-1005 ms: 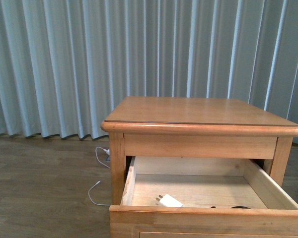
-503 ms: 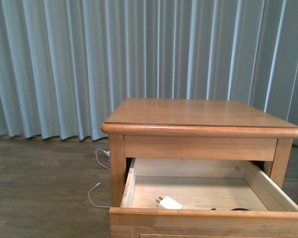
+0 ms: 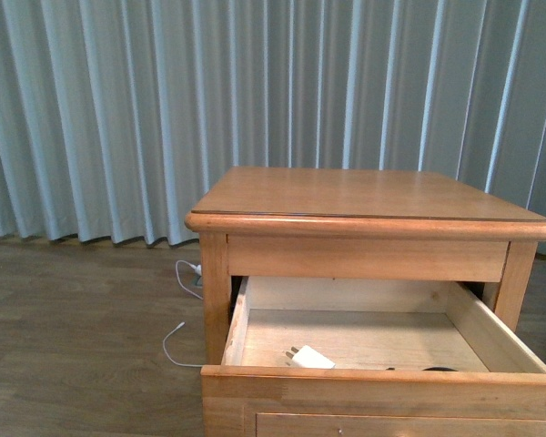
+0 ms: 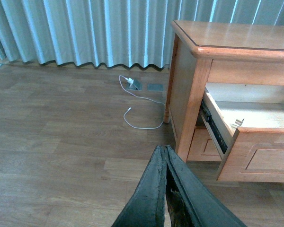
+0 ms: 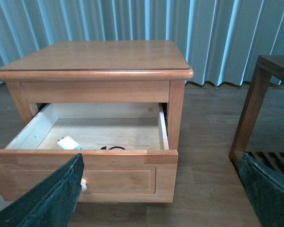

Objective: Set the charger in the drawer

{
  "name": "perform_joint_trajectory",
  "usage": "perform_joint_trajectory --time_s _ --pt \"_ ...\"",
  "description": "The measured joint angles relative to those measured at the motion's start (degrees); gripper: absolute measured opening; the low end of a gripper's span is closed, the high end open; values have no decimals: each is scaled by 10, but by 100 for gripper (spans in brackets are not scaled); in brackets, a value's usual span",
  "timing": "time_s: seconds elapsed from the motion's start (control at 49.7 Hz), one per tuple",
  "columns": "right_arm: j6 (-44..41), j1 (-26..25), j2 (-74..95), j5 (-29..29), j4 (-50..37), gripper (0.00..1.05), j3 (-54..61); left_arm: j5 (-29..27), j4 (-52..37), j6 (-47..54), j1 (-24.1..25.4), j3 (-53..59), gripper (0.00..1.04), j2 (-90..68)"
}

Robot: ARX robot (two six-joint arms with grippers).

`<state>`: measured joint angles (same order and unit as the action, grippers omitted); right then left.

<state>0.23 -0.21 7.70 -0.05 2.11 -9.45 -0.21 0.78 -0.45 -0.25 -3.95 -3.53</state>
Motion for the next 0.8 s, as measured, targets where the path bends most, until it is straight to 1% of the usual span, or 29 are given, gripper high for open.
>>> perform_joint_trajectory --time_s 0.322,0.724,0.804 --pt "0 0 0 0 0 97 0 0 -4 0 0 32 4 31" --pt "0 0 0 0 0 97 0 0 -5 0 0 32 4 33" --pt "0 0 0 0 0 97 0 0 -5 0 0 32 17 33"
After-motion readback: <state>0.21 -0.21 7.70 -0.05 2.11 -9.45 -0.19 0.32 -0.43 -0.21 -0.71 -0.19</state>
